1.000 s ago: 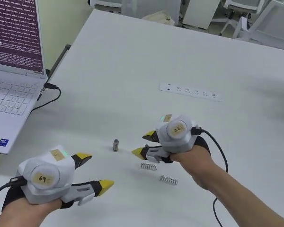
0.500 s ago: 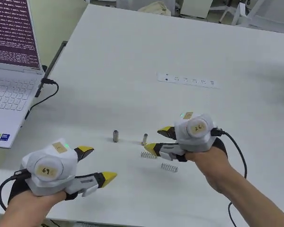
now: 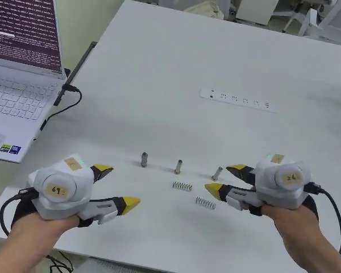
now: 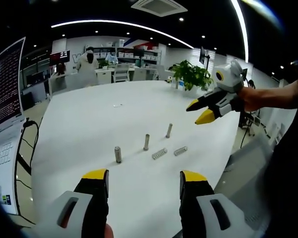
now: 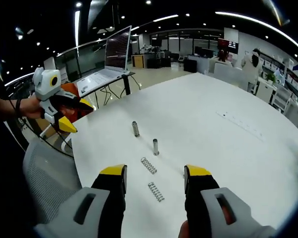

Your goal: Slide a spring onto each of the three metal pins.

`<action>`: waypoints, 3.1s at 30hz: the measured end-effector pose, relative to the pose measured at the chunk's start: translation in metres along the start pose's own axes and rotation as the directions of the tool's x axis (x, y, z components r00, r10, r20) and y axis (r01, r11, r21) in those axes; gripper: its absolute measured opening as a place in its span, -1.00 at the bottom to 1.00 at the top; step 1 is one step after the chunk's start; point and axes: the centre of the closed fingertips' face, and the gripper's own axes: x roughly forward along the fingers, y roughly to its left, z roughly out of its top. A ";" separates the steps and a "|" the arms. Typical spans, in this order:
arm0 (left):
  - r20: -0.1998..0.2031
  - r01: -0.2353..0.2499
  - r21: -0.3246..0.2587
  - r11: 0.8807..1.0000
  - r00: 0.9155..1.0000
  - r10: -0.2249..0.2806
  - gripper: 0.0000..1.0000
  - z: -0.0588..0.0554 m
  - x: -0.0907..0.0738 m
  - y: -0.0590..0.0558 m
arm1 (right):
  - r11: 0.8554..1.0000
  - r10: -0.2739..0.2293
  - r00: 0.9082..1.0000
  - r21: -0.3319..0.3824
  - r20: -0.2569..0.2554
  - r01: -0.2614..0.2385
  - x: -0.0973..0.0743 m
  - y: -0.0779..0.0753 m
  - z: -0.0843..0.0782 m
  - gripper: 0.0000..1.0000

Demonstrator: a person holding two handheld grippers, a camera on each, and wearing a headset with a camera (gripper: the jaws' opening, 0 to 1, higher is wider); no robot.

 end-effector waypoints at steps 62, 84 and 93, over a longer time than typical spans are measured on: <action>-0.045 0.144 0.054 0.988 0.989 -0.141 0.18 -0.009 0.056 -0.036 | 0.966 -0.124 0.992 0.225 -0.024 0.126 -0.079 0.005 -0.072 0.28; -0.083 0.244 0.096 0.965 0.968 -0.237 0.10 -0.004 0.118 -0.062 | 0.964 -0.135 0.990 0.226 -0.047 0.142 -0.092 -0.002 -0.078 0.26; -0.105 0.274 0.103 0.956 0.959 -0.264 0.03 -0.008 0.141 -0.062 | 0.962 -0.138 0.989 0.228 -0.059 0.148 -0.095 -0.004 -0.081 0.24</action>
